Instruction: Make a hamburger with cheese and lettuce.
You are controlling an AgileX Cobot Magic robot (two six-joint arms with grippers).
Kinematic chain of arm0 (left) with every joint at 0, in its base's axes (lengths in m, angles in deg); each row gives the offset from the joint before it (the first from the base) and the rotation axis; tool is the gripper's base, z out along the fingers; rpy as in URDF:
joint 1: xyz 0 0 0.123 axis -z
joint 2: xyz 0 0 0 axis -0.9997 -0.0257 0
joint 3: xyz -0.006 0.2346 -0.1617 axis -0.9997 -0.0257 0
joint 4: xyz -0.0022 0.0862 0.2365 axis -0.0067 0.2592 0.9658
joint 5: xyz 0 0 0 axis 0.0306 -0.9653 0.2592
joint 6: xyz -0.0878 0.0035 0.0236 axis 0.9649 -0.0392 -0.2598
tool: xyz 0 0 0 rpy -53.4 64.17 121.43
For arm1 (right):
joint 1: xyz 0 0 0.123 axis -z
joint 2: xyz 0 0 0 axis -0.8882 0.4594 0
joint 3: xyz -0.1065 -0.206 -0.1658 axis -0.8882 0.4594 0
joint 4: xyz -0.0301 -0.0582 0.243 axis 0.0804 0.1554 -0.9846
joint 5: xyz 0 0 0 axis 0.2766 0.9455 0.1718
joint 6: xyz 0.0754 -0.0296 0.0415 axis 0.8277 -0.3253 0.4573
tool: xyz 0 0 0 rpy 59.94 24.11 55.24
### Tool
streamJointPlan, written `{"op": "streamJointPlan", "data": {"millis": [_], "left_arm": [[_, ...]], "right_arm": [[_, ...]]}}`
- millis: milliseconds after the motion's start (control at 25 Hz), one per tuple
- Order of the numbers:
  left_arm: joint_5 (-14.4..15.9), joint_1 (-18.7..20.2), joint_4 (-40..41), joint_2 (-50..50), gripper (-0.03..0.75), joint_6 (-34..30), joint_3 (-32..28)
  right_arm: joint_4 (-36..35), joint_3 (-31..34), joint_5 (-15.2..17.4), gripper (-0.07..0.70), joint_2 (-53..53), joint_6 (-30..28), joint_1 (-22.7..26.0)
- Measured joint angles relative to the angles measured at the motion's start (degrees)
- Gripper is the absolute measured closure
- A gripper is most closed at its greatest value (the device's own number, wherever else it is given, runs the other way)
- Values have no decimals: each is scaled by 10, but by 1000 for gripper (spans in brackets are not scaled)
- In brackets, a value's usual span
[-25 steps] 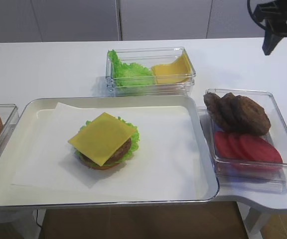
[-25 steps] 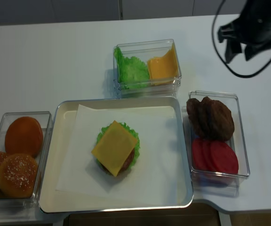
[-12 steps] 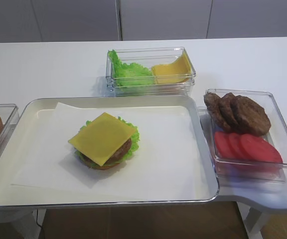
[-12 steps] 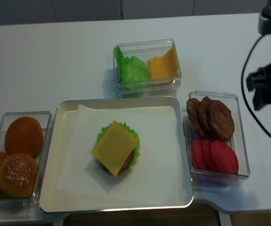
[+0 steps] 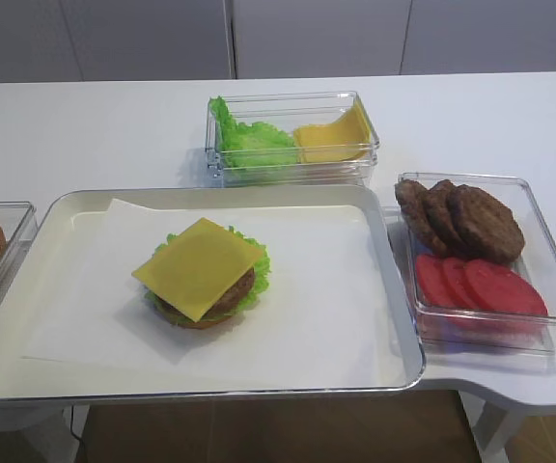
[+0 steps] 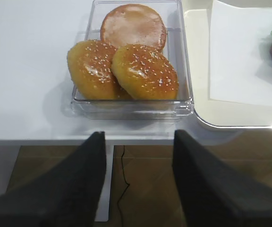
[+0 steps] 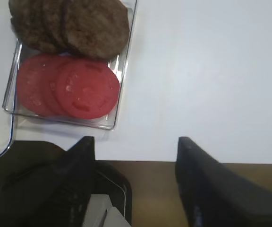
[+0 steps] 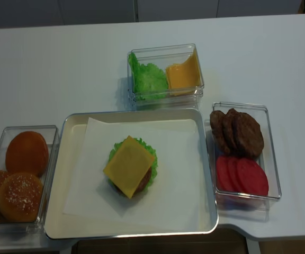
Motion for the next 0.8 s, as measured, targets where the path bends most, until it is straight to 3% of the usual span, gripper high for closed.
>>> {"op": "streamJointPlan", "data": {"millis": [800], "left_arm": [[0,0,0,0,371,0,0]], "right_arm": [[-35,153,13,223,-364,-11,0]]}}
